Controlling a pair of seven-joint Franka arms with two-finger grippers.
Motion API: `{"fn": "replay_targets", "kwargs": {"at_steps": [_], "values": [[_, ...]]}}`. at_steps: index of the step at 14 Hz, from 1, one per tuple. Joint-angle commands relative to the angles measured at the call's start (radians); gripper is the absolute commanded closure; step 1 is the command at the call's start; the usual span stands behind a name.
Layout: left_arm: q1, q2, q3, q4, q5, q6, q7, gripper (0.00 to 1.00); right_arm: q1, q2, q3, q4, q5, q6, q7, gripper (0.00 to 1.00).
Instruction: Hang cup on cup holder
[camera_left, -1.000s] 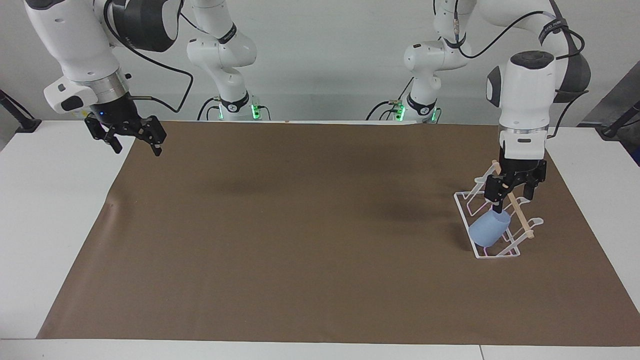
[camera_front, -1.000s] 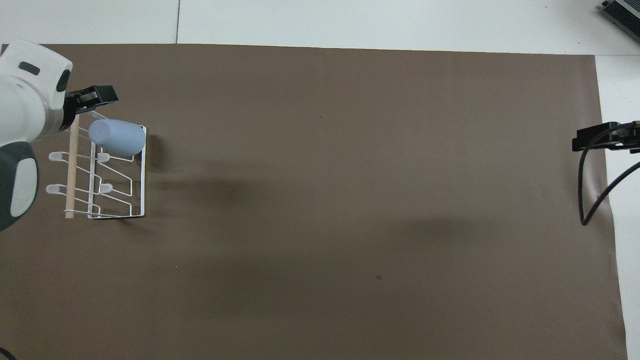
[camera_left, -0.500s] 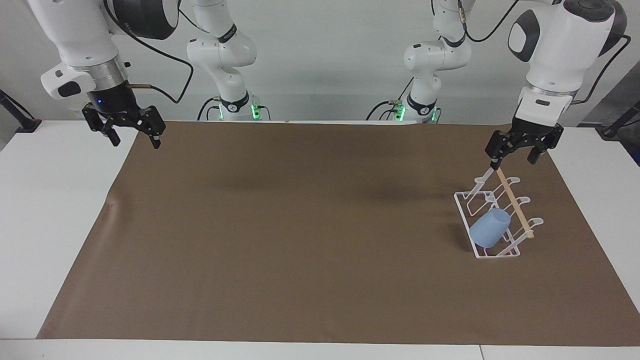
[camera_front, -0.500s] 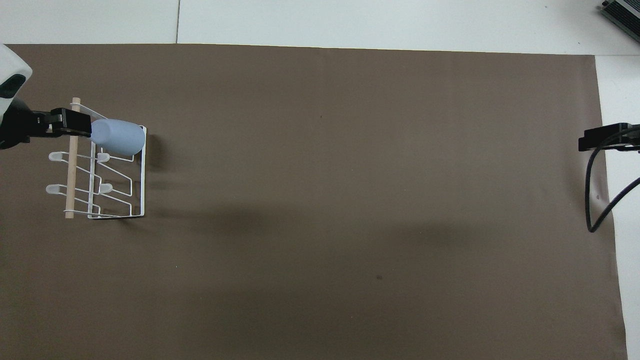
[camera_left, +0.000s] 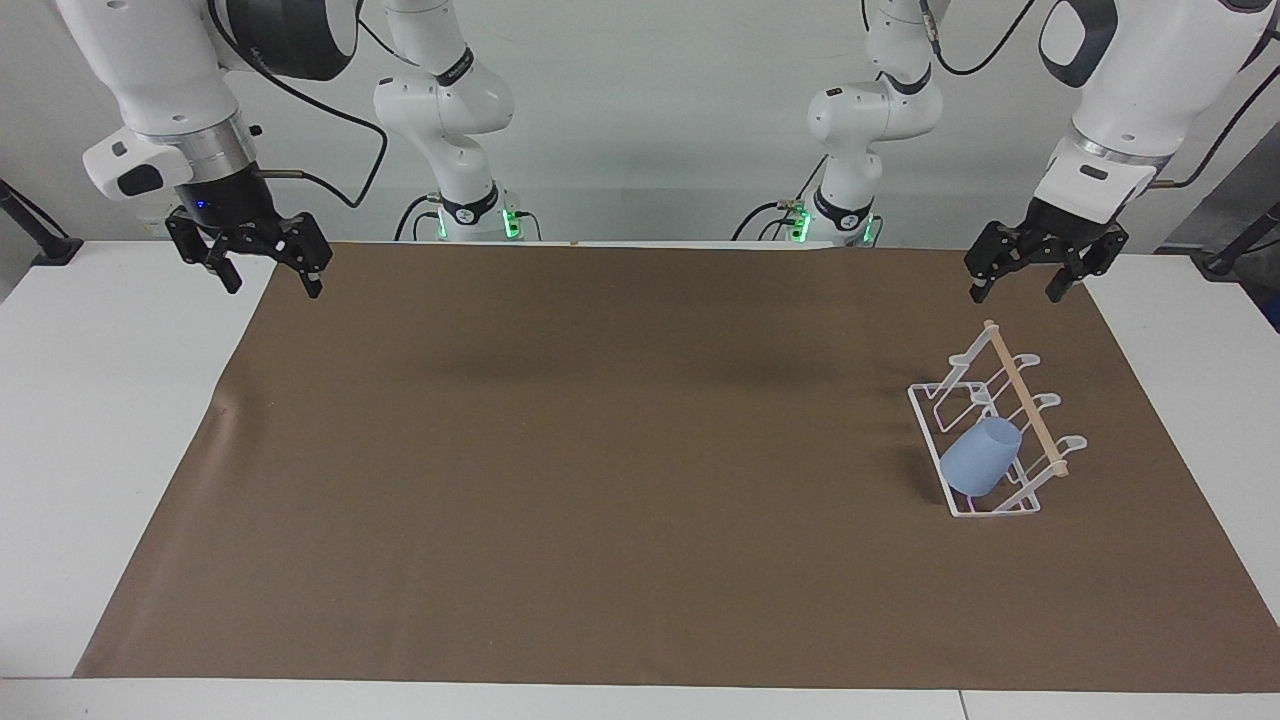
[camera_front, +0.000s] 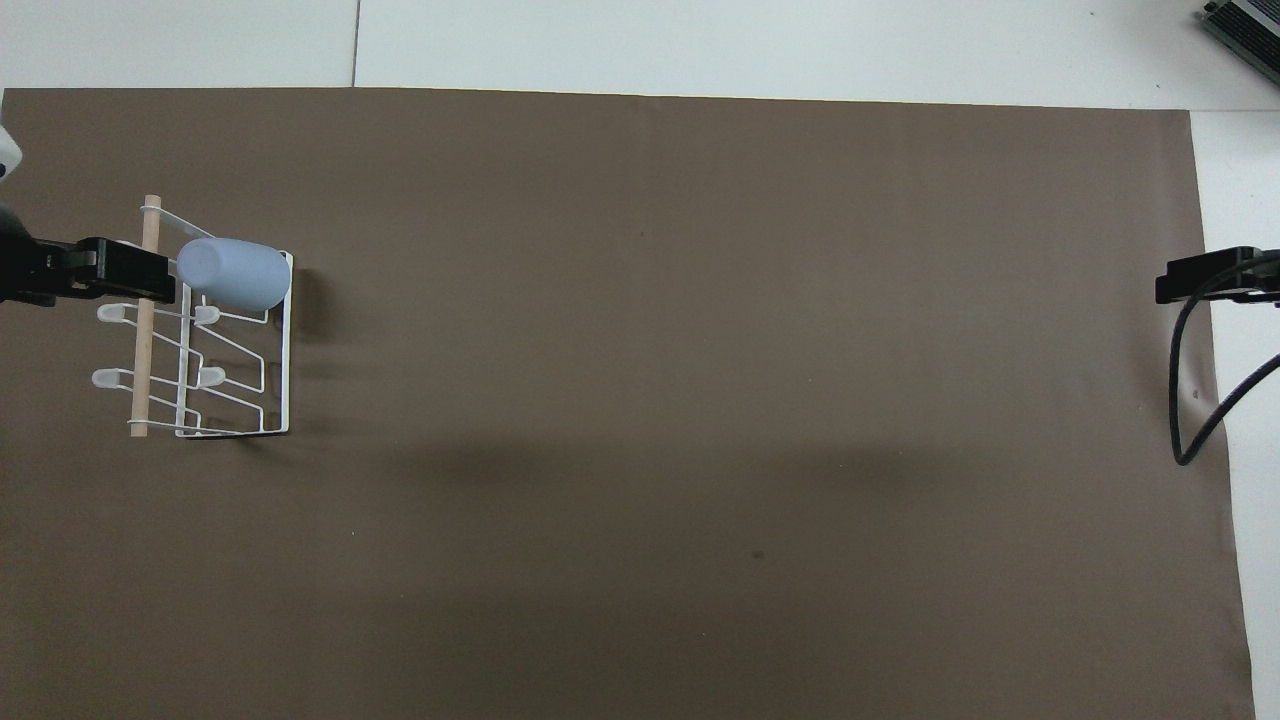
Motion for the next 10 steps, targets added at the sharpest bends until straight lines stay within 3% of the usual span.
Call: {"fn": "replay_targets", "kwargs": {"at_steps": [1,7,10], "values": [[0.017,-0.002,0.008,0.03,-0.018,-0.094,0.024,0.0,-0.002,-0.02,0.005,-0.024,-0.006,0.005,0.026,0.0],[0.009,0.001,-0.002,0.052,0.022,-0.124,0.056,0.0,0.0,-0.02,0.005,-0.024,-0.006,0.005,0.026,0.0],[-0.055,-0.006,0.04,0.047,0.048,-0.122,0.065,0.0,0.0,-0.02,0.006,-0.024,-0.006,0.005,0.026,0.0]]}}
